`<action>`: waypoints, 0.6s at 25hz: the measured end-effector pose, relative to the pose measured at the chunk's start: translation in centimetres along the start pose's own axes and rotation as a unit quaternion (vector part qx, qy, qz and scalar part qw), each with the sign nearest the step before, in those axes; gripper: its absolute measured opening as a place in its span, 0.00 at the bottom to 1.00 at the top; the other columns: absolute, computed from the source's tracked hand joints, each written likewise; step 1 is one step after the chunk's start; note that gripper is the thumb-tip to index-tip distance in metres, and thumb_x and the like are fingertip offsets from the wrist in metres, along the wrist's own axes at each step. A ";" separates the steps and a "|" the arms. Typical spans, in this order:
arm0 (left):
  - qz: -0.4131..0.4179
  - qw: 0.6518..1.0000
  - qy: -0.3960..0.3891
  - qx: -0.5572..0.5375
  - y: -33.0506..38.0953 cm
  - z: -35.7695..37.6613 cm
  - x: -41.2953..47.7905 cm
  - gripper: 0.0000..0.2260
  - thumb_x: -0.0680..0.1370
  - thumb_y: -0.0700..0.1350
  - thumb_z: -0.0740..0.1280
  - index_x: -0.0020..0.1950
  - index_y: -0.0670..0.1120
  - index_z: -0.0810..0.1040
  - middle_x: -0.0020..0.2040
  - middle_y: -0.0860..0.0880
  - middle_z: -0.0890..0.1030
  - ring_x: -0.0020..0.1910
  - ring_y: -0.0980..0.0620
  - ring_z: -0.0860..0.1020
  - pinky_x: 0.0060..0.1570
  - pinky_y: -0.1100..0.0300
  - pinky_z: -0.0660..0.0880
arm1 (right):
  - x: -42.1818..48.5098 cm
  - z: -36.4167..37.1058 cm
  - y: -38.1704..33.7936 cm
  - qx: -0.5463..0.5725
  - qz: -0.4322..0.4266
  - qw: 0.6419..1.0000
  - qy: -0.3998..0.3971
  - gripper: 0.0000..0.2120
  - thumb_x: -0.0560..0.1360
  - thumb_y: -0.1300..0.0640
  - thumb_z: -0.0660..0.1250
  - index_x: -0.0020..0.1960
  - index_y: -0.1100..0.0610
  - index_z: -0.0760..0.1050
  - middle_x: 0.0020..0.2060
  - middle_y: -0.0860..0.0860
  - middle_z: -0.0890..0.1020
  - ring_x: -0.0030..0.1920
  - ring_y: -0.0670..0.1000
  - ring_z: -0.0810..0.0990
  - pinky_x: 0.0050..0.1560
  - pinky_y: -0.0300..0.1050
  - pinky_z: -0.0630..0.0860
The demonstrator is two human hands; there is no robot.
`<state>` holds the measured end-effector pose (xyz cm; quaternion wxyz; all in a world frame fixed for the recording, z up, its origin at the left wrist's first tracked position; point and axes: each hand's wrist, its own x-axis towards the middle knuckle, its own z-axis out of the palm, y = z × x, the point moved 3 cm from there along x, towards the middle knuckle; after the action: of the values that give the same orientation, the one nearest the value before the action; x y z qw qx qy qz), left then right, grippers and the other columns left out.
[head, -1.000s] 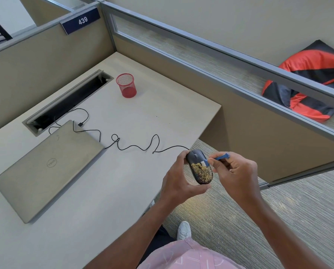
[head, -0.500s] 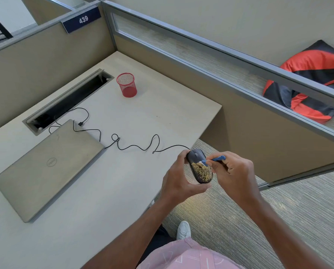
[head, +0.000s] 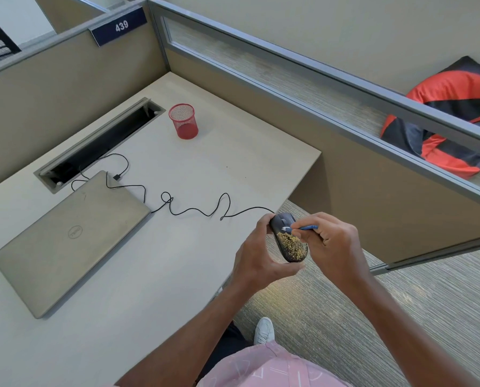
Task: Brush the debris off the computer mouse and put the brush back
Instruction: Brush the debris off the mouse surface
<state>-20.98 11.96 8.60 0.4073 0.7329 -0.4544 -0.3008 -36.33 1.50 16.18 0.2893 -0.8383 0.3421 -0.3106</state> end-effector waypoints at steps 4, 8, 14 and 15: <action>-0.002 1.000 -0.002 -0.008 -0.3 0.3 0.1 0.51 0.66 0.65 0.86 0.83 0.55 0.67 0.69 0.60 0.83 0.69 0.57 0.82 0.65 0.47 0.82 | -0.8 -0.6 0.6 -0.014 -0.009 1.000 -0.025 0.11 0.75 0.71 0.81 0.49 0.57 0.89 0.44 0.48 0.89 0.42 0.49 0.87 0.41 0.50 0.84; -0.001 1.000 -0.002 -0.010 -0.2 0.5 0.2 0.50 0.66 0.66 0.86 0.83 0.56 0.67 0.69 0.61 0.83 0.68 0.58 0.82 0.64 0.50 0.82 | -0.3 -0.9 0.5 -0.015 -0.023 0.999 -0.018 0.10 0.76 0.70 0.80 0.50 0.56 0.89 0.47 0.45 0.89 0.43 0.47 0.88 0.42 0.50 0.84; 0.007 1.000 0.006 -0.015 0.0 0.7 0.5 0.49 0.66 0.66 0.86 0.82 0.58 0.67 0.67 0.63 0.83 0.67 0.60 0.82 0.62 0.52 0.83 | 0.7 -0.6 0.8 -0.022 -0.026 0.999 -0.030 0.11 0.76 0.71 0.80 0.51 0.56 0.90 0.47 0.48 0.89 0.43 0.53 0.89 0.41 0.56 0.85; 0.006 1.000 0.009 -0.020 -0.1 0.7 0.5 0.49 0.66 0.66 0.86 0.82 0.58 0.67 0.67 0.63 0.83 0.67 0.60 0.82 0.62 0.53 0.83 | 0.5 -0.7 0.9 -0.024 -0.026 0.999 -0.036 0.11 0.76 0.71 0.80 0.51 0.56 0.90 0.47 0.48 0.89 0.43 0.54 0.89 0.41 0.57 0.85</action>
<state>-21.25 11.28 8.10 0.4277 0.7243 -0.4494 -0.3007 -36.86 0.40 16.20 0.2736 -0.8641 0.3169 -0.2793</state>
